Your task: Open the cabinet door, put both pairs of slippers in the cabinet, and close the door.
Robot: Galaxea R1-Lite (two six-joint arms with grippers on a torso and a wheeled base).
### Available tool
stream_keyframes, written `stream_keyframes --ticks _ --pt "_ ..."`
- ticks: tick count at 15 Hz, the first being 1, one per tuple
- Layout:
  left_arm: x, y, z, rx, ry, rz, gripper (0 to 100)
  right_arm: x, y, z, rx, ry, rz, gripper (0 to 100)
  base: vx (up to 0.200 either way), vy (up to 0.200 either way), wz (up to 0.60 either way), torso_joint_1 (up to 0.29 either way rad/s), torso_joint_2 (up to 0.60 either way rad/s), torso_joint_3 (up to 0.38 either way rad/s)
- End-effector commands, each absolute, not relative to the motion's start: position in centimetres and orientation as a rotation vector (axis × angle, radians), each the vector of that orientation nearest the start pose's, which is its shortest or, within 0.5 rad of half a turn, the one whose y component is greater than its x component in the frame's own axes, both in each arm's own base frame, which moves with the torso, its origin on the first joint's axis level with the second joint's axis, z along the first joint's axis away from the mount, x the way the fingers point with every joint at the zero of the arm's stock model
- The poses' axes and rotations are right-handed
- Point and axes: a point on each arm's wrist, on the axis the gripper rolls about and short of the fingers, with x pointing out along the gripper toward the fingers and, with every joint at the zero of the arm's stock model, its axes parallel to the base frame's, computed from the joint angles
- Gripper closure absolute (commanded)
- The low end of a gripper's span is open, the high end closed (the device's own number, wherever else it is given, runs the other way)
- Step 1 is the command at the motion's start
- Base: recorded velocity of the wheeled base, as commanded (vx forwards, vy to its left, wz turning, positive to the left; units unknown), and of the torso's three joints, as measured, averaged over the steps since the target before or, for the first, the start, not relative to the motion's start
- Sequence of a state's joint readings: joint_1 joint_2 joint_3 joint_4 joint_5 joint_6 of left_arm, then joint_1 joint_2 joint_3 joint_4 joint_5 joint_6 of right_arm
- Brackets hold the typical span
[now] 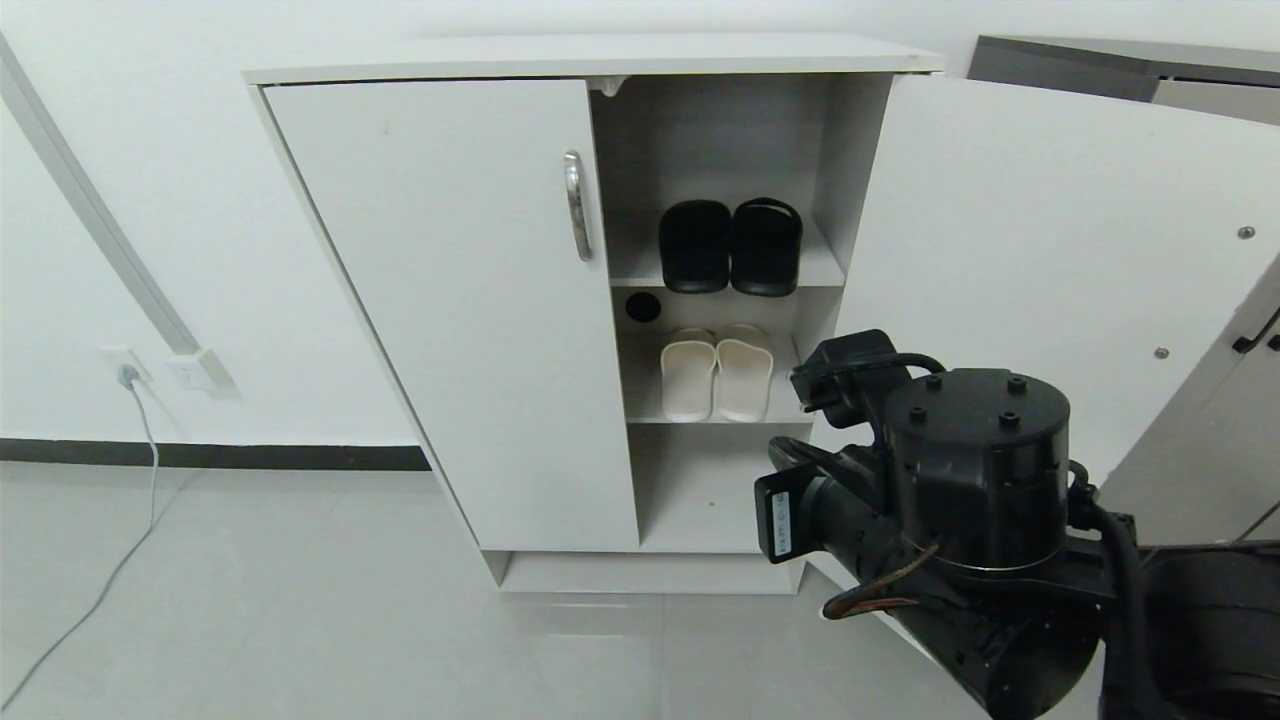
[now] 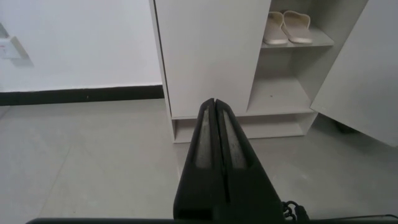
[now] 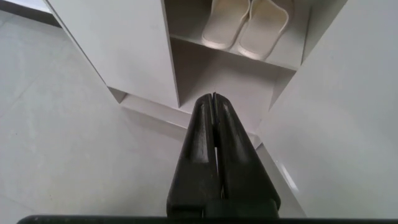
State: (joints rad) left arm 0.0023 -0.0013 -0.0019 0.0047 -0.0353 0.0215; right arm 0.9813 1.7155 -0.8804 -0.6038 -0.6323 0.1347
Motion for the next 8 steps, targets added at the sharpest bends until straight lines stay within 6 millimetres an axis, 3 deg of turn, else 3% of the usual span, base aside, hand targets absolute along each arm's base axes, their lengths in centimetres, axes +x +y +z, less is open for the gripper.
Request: stream_keyframes --ticks 1,2,5,8 --pt "-2.30 -0.09 7.59 0.021 0.001 -0.032 100 18.55 25.37 19.24 -0.041 0.190 0.336 100 0.000 0.000 0.00 0.000 0.00 0.000" --pt "-2.30 -0.09 7.59 0.021 0.001 -0.032 100 18.55 25.37 19.24 -0.041 0.190 0.336 100 0.000 0.000 0.00 0.000 0.00 0.000" --pt "-2.30 -0.09 7.59 0.021 0.001 -0.032 100 18.57 25.39 19.19 -0.041 0.192 0.335 100 0.000 0.000 0.00 0.007 -0.17 -0.282" --pt "-2.30 -0.09 7.59 0.021 0.001 -0.032 100 18.61 25.37 19.19 -0.042 0.191 0.334 100 0.000 0.000 0.00 0.051 -0.46 -0.364"
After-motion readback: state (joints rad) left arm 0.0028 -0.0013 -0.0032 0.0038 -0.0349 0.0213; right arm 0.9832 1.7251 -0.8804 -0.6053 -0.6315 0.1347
